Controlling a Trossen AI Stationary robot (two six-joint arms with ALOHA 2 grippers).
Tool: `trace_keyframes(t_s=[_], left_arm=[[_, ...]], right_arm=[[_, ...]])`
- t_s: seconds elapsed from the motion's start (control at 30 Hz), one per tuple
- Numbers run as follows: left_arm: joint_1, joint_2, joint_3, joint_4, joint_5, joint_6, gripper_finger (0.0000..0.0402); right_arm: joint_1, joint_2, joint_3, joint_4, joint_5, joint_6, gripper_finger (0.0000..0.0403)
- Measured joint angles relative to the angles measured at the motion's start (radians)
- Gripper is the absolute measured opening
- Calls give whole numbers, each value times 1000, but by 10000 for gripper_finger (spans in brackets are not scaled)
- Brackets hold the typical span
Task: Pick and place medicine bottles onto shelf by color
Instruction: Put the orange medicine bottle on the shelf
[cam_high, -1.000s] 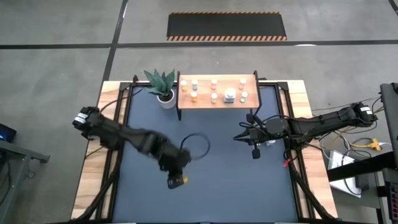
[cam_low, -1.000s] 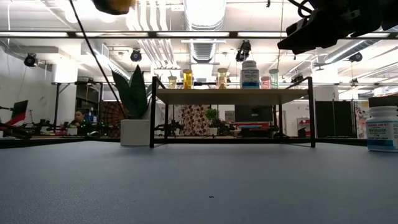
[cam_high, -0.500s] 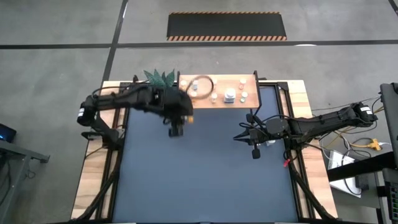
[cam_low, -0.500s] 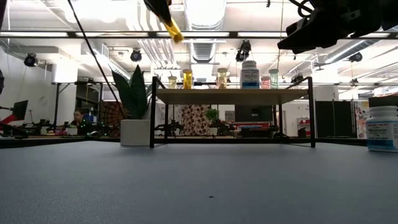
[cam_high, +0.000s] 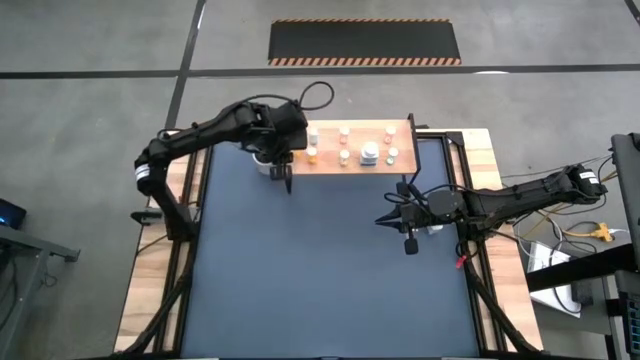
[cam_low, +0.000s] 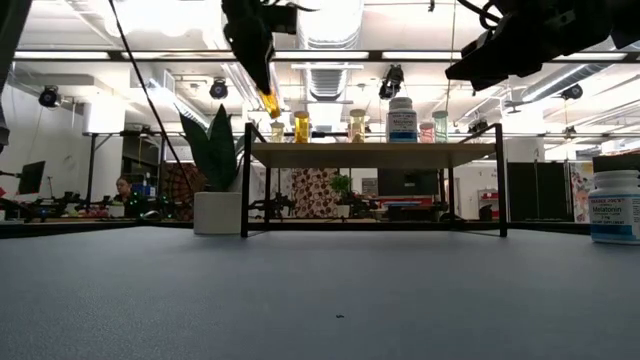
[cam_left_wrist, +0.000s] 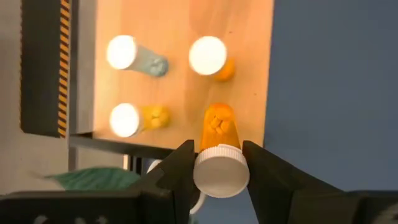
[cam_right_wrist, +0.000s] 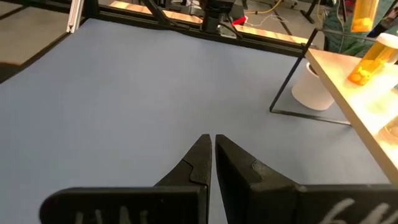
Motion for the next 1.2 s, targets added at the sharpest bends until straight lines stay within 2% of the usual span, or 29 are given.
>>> trace_keyframes(t_s=[0.43, 0.97, 1.2], left_arm=[[2, 97, -3, -22, 3, 21, 111], [4, 109, -4, -19, 3, 22, 111], [4, 109, -4, -16, 3, 22, 137]], right_arm=[[-2, 0, 0, 6, 0, -8, 13], [-2, 0, 0, 6, 0, -4, 13], [-2, 0, 0, 5, 0, -4, 13]])
